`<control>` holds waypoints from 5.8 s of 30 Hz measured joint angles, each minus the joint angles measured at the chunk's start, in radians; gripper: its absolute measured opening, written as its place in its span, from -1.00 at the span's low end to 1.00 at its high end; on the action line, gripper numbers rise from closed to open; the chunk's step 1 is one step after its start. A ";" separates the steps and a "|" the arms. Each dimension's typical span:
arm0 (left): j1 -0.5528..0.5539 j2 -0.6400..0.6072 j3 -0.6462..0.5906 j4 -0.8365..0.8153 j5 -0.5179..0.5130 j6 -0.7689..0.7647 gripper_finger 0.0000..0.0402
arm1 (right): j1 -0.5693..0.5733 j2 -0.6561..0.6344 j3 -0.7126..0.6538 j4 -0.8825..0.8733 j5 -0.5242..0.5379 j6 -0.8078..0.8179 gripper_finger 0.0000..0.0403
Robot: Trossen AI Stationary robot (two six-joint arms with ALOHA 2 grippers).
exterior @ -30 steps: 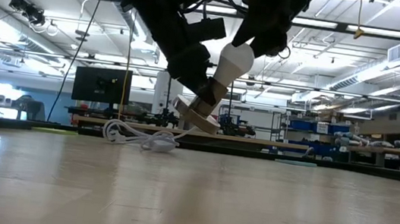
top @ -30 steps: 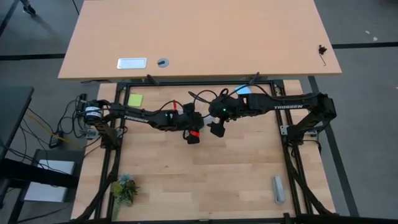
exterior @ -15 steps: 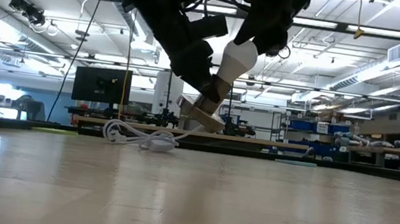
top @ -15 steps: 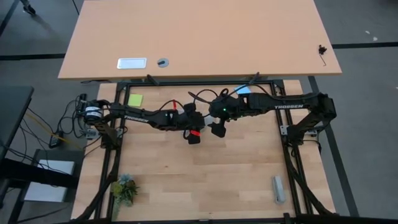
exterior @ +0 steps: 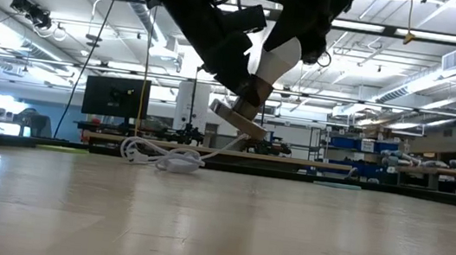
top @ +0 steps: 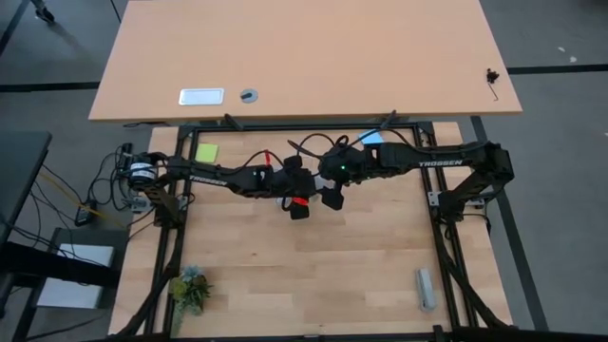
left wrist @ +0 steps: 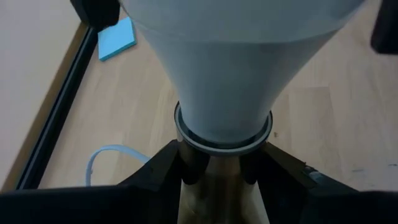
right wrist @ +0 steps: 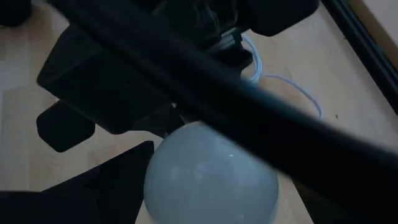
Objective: Screw lightbulb
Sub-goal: Remove the light bulb from the lamp
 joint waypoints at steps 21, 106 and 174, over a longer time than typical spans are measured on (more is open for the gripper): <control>0.001 0.000 0.002 -0.004 0.007 0.020 -0.19 | 0.009 0.000 0.000 -0.017 -0.021 -0.604 0.49; 0.000 0.000 0.002 -0.048 0.014 -0.024 -0.19 | 0.013 0.086 0.101 -0.148 0.026 0.192 0.68; 0.000 0.002 0.000 -0.093 0.022 -0.030 -0.19 | 0.028 0.051 -0.194 0.016 -0.041 -0.043 0.36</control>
